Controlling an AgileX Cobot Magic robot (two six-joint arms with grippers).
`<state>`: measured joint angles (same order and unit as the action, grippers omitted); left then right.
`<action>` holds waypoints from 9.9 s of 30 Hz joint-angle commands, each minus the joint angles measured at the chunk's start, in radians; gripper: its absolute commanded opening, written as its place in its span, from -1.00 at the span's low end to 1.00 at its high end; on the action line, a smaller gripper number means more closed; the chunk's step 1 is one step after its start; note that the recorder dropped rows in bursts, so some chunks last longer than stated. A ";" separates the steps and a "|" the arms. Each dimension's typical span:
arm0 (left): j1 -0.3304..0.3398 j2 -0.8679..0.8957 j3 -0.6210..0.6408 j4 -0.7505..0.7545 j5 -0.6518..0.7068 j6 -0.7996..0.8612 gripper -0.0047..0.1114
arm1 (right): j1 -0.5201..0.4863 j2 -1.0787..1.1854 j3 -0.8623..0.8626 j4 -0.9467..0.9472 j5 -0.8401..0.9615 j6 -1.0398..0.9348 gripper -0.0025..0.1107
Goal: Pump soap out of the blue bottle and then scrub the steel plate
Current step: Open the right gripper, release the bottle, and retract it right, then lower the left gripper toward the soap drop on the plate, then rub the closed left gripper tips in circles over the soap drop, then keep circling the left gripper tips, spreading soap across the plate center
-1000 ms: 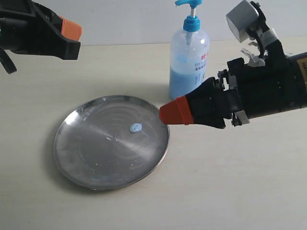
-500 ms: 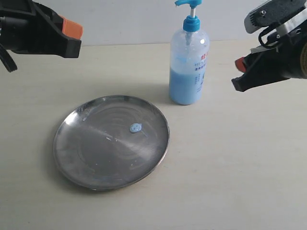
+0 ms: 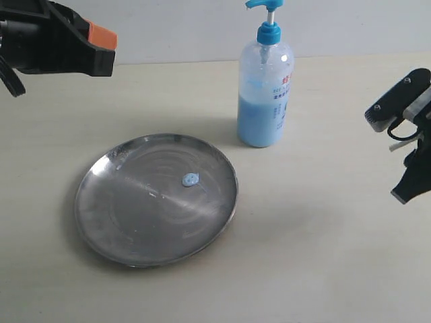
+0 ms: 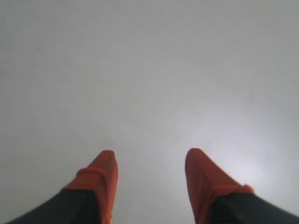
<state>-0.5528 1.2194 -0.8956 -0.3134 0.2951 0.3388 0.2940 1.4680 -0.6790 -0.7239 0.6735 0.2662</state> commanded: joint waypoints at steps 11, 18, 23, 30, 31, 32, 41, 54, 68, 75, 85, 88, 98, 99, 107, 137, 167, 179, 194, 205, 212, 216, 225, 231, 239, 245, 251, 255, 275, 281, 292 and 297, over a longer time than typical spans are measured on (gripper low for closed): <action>-0.004 -0.007 0.003 -0.014 -0.006 -0.005 -0.92 | -0.003 -0.049 -0.031 0.567 0.031 -0.327 -0.15; -0.004 -0.007 0.003 -0.014 0.001 -0.005 -0.92 | -0.003 -0.144 -0.065 0.896 0.031 -0.539 -0.15; -0.004 -0.007 0.003 -0.014 0.005 -0.005 -0.92 | -0.003 -0.243 -0.065 0.979 0.031 -0.588 -0.21; -0.004 -0.007 0.003 -0.017 0.015 -0.005 -0.92 | -0.003 -0.413 -0.057 0.985 -0.003 -0.588 -0.39; -0.004 -0.007 0.003 -0.019 0.017 -0.005 -0.92 | -0.003 -0.445 -0.046 0.985 -0.027 -0.588 -0.42; -0.004 -0.007 0.003 -0.024 0.019 -0.005 -0.92 | -0.003 -0.476 -0.033 0.985 -0.054 -0.588 -0.45; -0.006 -0.007 0.003 -0.102 0.057 -0.005 -0.92 | -0.003 -0.774 0.068 0.983 -0.202 -0.588 -0.65; -0.006 0.014 0.003 -0.139 0.075 -0.005 -0.92 | -0.003 -1.080 0.195 0.967 -0.318 -0.592 -0.90; -0.006 0.226 0.039 -0.144 0.058 0.038 -0.92 | -0.003 -1.177 0.223 0.967 -0.346 -0.607 -0.96; -0.006 0.376 -0.016 -0.144 0.186 0.106 -0.92 | -0.003 -1.209 0.235 0.978 -0.351 -0.607 -0.96; -0.006 0.607 -0.228 -0.168 0.386 0.067 -0.92 | -0.003 -1.212 0.235 0.978 -0.363 -0.607 -0.96; -0.006 0.665 -0.290 -0.168 0.435 0.046 -0.92 | -0.003 -1.212 0.235 0.983 -0.365 -0.607 -0.96; -0.006 0.781 -0.418 -0.164 0.481 0.013 -0.92 | -0.003 -1.212 0.235 0.983 -0.369 -0.607 -0.96; -0.006 0.789 -0.425 -0.159 0.476 0.008 -0.92 | -0.003 -1.212 0.235 0.983 -0.369 -0.607 -0.96; -0.006 0.868 -0.495 -0.138 0.461 -0.033 -0.92 | -0.003 -1.212 0.235 0.987 -0.371 -0.603 -0.96; -0.004 0.990 -0.549 -0.006 0.464 -0.065 -0.92 | -0.003 -1.212 0.235 0.987 -0.374 -0.603 -0.96; -0.004 0.990 -0.549 -0.040 0.386 -0.062 -0.92 | -0.003 -1.212 0.235 0.987 -0.374 -0.603 -0.96; -0.004 0.990 -0.549 -0.161 0.517 -0.062 -0.92 | -0.003 -1.212 0.235 0.987 -0.374 -0.603 -0.96; -0.004 0.990 -0.549 -0.153 0.448 -0.054 -0.92 | -0.003 -1.212 0.235 0.987 -0.374 -0.603 -0.96; -0.004 0.990 -0.549 0.104 0.518 -0.166 -0.92 | -0.003 -1.212 0.235 0.987 -0.374 -0.603 -0.96; -0.004 0.990 -0.549 0.078 0.611 -0.166 -0.92 | -0.003 -1.212 0.235 0.989 -0.375 -0.603 -0.96; -0.004 0.990 -0.549 0.007 0.625 -0.166 -0.92 | -0.003 -1.212 0.235 1.003 -0.375 -0.603 -0.96; -0.004 0.990 -0.549 -0.173 0.530 -0.156 -0.92 | -0.003 -1.212 0.235 1.004 -0.375 -0.603 -0.96; -0.006 0.990 -0.549 -0.224 0.444 -0.156 -0.92 | -0.003 -1.212 0.235 1.004 -0.375 -0.603 -0.96; -0.006 1.000 -0.549 -0.074 0.396 -0.165 -0.92 | -0.003 -1.212 0.235 1.004 -0.375 -0.603 -0.96; -0.006 1.008 -0.549 0.025 0.432 -0.197 -0.92 | -0.003 -1.212 0.235 1.004 -0.375 -0.603 -0.96; -0.006 1.008 -0.549 0.130 0.523 -0.201 -0.92 | -0.003 -1.212 0.235 1.004 -0.375 -0.603 -0.96; -0.006 1.008 -0.549 0.154 0.572 -0.205 -0.92 | -0.003 -1.212 0.235 1.006 -0.375 -0.603 -0.96; -0.006 1.008 -0.549 -0.210 0.499 -0.103 -0.92 | -0.003 -1.212 0.235 1.008 -0.375 -0.603 -0.96; -0.006 1.008 -0.549 -0.093 0.416 -0.153 -0.92 | -0.003 -1.212 0.235 1.008 -0.375 -0.603 -0.96; -0.006 1.008 -0.549 -0.221 0.503 -0.061 -0.92 | -0.003 -1.212 0.235 1.008 -0.375 -0.603 -0.96; -0.006 1.008 -0.549 -0.070 0.523 -0.069 -0.92 | -0.003 -1.212 0.235 1.008 -0.375 -0.603 -0.96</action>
<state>-0.5584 2.2163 -1.4547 -0.5208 0.7916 0.2718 0.2940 0.2643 -0.4475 0.2806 0.3094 -0.3319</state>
